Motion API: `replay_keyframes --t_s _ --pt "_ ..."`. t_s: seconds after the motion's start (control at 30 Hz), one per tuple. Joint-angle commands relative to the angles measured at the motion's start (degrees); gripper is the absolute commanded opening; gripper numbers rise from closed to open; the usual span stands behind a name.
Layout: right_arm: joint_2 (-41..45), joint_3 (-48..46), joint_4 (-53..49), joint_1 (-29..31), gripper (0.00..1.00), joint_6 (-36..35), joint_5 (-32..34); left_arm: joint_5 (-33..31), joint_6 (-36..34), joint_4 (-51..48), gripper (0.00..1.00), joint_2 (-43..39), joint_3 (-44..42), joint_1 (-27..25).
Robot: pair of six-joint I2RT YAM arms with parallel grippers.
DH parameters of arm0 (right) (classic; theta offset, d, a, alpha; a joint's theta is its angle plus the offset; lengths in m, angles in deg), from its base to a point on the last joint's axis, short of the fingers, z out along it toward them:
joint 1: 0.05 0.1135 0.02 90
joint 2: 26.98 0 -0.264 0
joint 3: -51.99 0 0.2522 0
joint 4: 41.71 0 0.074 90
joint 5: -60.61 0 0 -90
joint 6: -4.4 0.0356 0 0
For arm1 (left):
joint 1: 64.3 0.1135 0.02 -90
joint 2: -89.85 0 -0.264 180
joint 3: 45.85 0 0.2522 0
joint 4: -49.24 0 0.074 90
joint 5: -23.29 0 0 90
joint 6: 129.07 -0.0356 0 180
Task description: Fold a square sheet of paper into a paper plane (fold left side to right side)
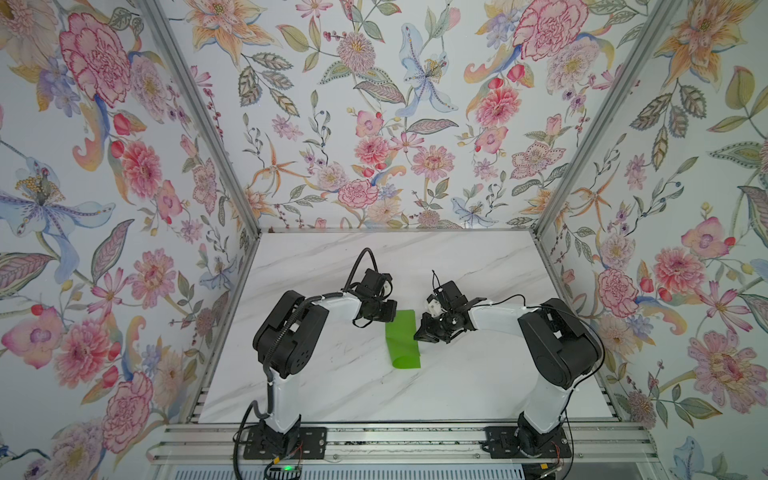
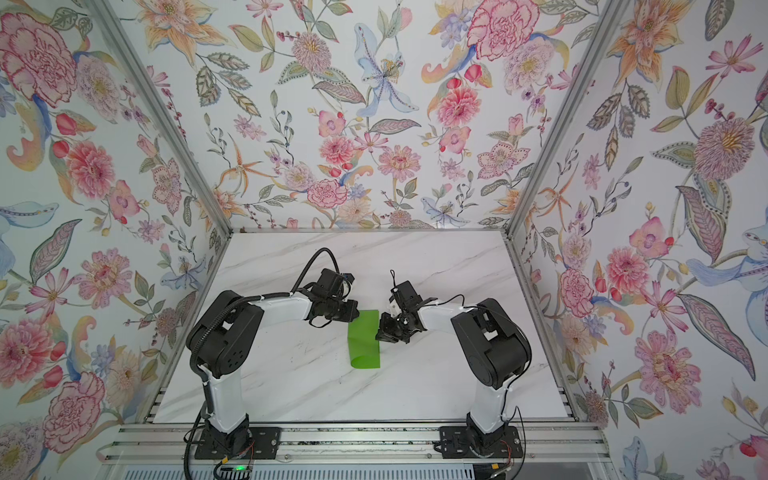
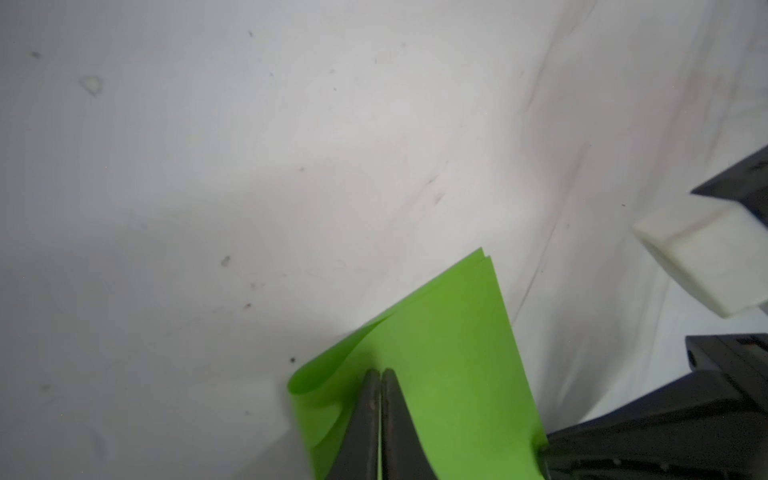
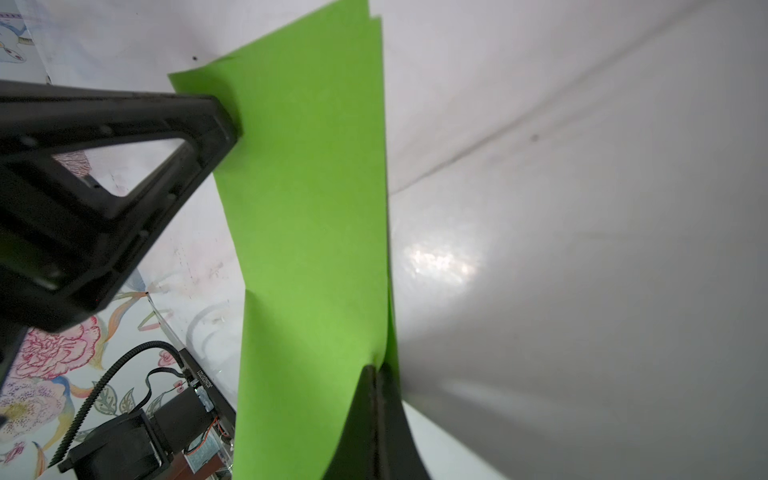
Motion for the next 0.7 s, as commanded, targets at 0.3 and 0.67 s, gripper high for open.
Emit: replay_keyframes --t_s 0.3,0.67 --pt "-1.4 -3.3 -4.8 0.4 0.0 1.4 5.6 -7.7 -1.6 -3.7 0.07 -0.3 -7.0 5.0" --pt "-0.2 -6.4 2.4 0.5 0.0 7.6 5.7 -6.5 -1.8 -3.6 0.09 -10.1 -8.3 5.0"
